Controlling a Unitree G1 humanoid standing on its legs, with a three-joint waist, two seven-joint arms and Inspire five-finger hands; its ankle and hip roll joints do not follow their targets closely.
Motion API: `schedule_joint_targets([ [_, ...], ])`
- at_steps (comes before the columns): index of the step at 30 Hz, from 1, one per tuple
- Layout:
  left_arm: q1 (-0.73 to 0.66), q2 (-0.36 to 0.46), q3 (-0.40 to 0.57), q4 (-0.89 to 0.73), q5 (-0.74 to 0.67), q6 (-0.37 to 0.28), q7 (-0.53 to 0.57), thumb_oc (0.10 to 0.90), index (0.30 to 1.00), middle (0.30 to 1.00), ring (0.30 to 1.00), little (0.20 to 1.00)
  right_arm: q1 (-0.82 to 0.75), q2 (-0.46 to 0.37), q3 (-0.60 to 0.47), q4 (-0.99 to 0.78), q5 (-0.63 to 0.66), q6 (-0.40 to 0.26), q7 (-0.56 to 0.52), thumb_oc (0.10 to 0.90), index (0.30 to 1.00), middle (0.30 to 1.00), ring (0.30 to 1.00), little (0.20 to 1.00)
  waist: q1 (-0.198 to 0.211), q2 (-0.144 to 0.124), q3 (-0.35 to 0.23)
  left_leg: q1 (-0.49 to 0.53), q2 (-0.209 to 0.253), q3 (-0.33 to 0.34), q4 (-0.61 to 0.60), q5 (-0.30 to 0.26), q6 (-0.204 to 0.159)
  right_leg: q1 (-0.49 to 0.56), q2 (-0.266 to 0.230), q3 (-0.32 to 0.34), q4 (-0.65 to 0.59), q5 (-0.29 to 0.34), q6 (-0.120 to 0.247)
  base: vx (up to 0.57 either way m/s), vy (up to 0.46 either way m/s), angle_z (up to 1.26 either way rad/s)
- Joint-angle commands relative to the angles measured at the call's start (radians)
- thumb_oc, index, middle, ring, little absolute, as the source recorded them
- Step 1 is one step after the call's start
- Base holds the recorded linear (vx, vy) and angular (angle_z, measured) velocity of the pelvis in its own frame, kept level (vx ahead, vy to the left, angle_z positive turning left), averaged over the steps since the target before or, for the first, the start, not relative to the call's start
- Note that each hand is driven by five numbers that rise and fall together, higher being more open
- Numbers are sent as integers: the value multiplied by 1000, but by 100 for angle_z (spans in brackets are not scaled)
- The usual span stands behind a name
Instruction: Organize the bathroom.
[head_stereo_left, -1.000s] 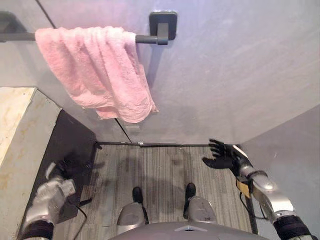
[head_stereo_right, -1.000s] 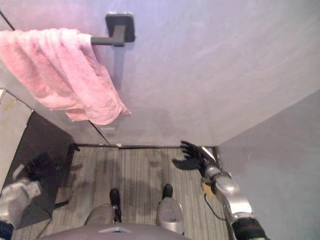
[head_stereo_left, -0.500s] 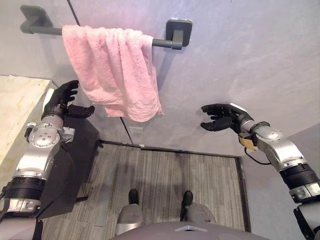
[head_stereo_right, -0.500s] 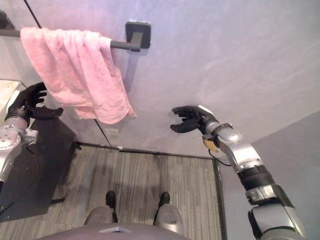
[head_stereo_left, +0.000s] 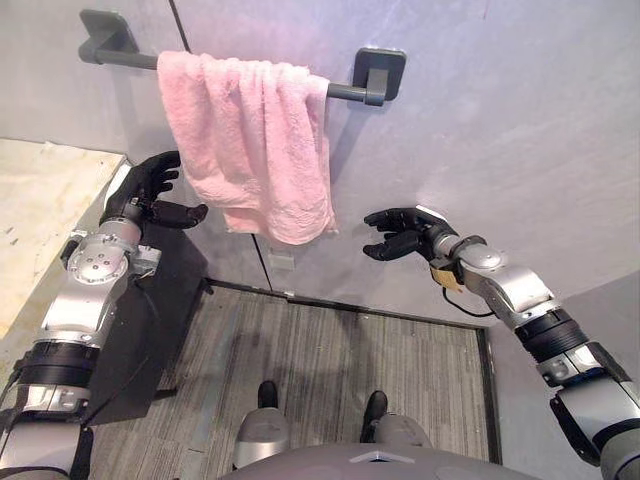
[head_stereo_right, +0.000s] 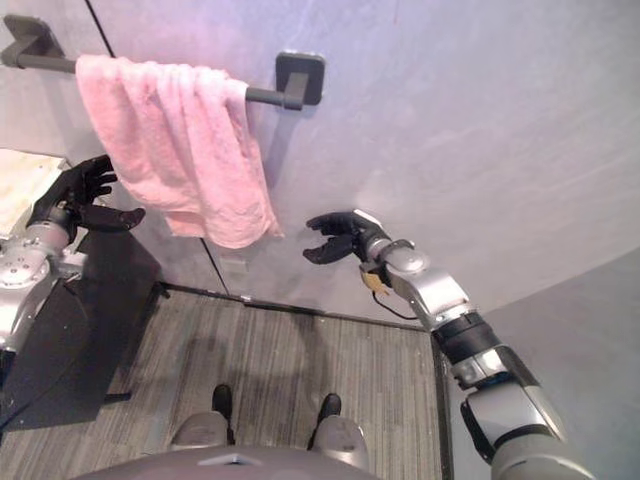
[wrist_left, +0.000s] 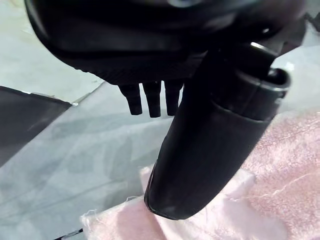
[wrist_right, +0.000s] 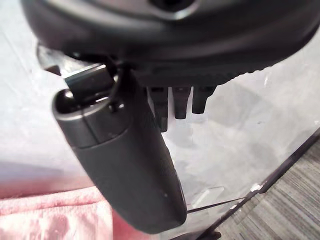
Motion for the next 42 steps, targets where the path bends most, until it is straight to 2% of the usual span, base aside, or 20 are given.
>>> schedule_joint_targets([
  [1,-125,19,-26,-89,18,-123,-2,800,900,900,900,900,-264,25,-24,-61,-21,-106,-112,800,900,900,900,900,20,4,-118,61,68,14,43,-88,-23,-81,-77,50,46,-13,76,42,35,5],
  [6,-131,-12,-45,-98,29,-115,-26,800,900,900,900,900,-345,52,-18,-103,-70,-77,-215,800,900,900,900,900,28,0,-126,75,61,12,30,-91,-20,-75,-79,50,35,-5,83,43,25,2],
  [13,-128,-48,-60,-116,33,-90,-39,800,900,900,900,900,-382,85,-40,-113,-83,-107,-342,800,900,900,900,900,37,6,-128,86,58,-1,18,-91,-17,-65,-76,55,30,-4,82,47,10,-1],
  [18,-132,-58,-66,-116,31,-83,-28,800,900,900,900,900,-393,95,-52,-128,-84,-147,-347,800,900,900,900,900,41,11,-121,80,60,-10,18,-87,-21,-66,-74,54,29,-3,79,2,0,1],
  [28,-120,-86,-70,-108,47,-89,-22,800,900,900,900,900,-438,120,-39,-151,-105,-173,-337,800,900,900,900,900,59,10,-113,74,57,-20,26,-89,-21,-66,-75,46,29,0,79,30,7,-1],
  [35,-98,-98,-70,-111,62,-84,-18,800,900,900,900,900,-448,138,-39,-164,-42,-179,-371,800,900,900,900,900,74,3,-115,72,58,-30,33,-89,-19,-60,-72,35,35,-7,75,54,-5,2],
  [42,-109,-93,-89,-112,68,-98,15,800,900,900,900,900,-450,169,-52,-93,163,-137,-480,800,900,900,900,900,82,6,-105,54,57,-36,44,-86,-22,-66,-74,32,44,-9,73,5,-1,0],
])
